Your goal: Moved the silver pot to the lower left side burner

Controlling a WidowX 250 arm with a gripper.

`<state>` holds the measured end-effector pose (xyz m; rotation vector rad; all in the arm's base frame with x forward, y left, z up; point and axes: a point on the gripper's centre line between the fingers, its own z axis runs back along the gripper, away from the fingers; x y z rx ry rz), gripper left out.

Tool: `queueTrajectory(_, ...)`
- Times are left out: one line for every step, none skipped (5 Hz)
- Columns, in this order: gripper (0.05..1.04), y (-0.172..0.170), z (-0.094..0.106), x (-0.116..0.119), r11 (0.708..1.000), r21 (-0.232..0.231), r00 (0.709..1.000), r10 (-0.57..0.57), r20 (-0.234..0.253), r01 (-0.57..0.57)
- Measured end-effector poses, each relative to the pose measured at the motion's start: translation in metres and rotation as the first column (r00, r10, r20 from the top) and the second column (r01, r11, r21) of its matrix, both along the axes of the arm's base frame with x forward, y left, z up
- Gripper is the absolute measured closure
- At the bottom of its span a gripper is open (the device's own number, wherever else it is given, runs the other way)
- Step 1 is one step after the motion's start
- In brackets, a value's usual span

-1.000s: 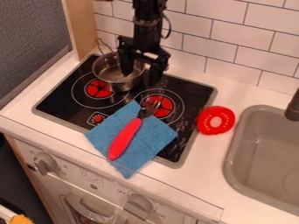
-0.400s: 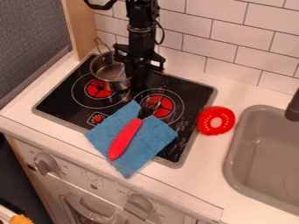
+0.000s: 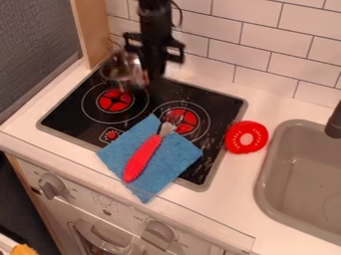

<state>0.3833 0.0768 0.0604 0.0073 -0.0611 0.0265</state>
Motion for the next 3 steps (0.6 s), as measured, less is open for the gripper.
queueTrajectory(1.006,0.008,0.035,-0.025,1.0,0.011,0.997,0.022,0.07,-0.023)
queueTrajectory(1.006,0.01,0.033,-0.054,0.999,0.003,0.998,0.037,0.055,-0.037)
queueTrajectory(1.006,0.029,0.016,-0.088,0.996,0.03,0.996,0.087,-0.004,-0.086)
